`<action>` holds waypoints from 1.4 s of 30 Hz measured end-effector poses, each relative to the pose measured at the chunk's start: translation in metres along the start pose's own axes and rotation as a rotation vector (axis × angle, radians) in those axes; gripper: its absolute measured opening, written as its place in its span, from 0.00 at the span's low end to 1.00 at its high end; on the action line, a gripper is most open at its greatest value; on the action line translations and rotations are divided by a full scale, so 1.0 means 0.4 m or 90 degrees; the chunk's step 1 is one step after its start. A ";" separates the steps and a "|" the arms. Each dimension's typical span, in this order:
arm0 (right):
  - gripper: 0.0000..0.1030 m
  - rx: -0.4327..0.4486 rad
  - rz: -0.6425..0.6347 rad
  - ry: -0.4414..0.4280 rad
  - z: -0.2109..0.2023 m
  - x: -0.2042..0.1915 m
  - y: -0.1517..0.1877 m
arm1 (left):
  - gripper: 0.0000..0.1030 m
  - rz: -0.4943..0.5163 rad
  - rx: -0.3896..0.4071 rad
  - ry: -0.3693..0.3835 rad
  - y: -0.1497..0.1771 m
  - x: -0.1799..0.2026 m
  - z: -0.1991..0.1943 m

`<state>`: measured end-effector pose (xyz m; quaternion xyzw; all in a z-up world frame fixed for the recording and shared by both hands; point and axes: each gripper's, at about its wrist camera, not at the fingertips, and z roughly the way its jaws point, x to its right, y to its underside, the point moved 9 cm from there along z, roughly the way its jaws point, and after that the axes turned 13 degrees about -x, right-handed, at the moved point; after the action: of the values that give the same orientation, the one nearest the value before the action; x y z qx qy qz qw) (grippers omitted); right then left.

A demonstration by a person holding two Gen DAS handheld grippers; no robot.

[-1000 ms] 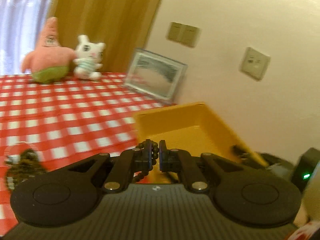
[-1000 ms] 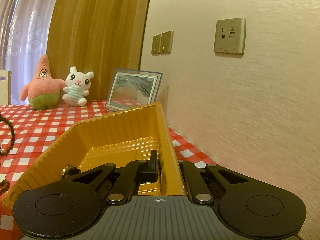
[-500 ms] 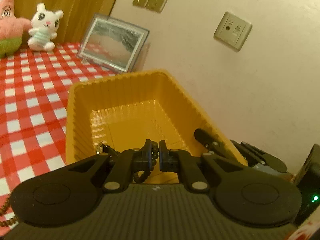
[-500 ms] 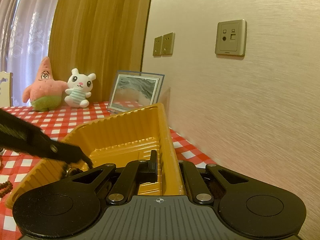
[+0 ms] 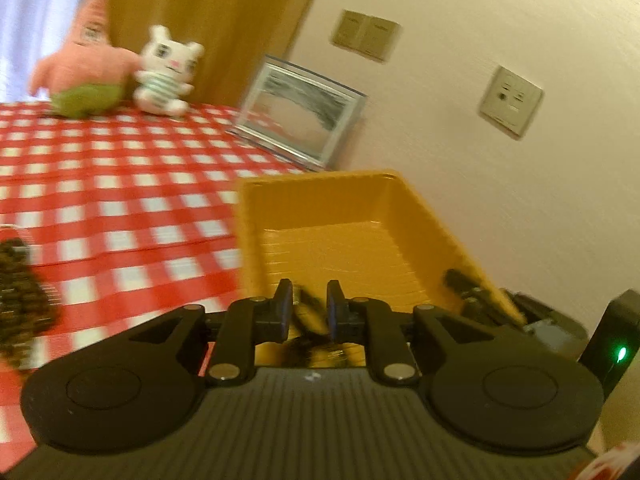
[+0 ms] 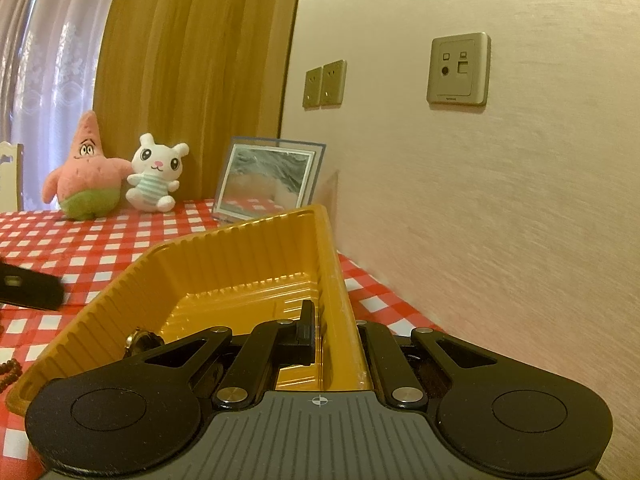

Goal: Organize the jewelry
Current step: 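Carry the bead bracelet into the orange tray and release it, then close the left gripper on a long dark bead strand in the pile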

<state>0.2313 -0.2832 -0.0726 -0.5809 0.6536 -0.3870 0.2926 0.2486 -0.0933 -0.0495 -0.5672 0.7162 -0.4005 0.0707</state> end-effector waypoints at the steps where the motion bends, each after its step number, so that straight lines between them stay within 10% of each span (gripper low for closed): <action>1: 0.05 0.000 0.000 0.001 0.000 -0.001 0.000 | 0.16 -0.003 0.002 -0.016 0.009 -0.017 -0.013; 22: 0.05 0.014 -0.025 0.021 -0.043 -0.027 0.002 | 0.17 -0.087 -0.008 -0.210 0.209 -0.295 -0.191; 42: 0.05 0.003 -0.026 0.022 -0.027 -0.021 0.001 | 0.17 -0.048 -0.022 -0.267 0.152 -0.346 -0.084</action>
<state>0.2232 -0.2730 -0.0678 -0.5868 0.6457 -0.4041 0.2746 0.2320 0.0455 -0.1157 -0.6656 0.6707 -0.2639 0.1935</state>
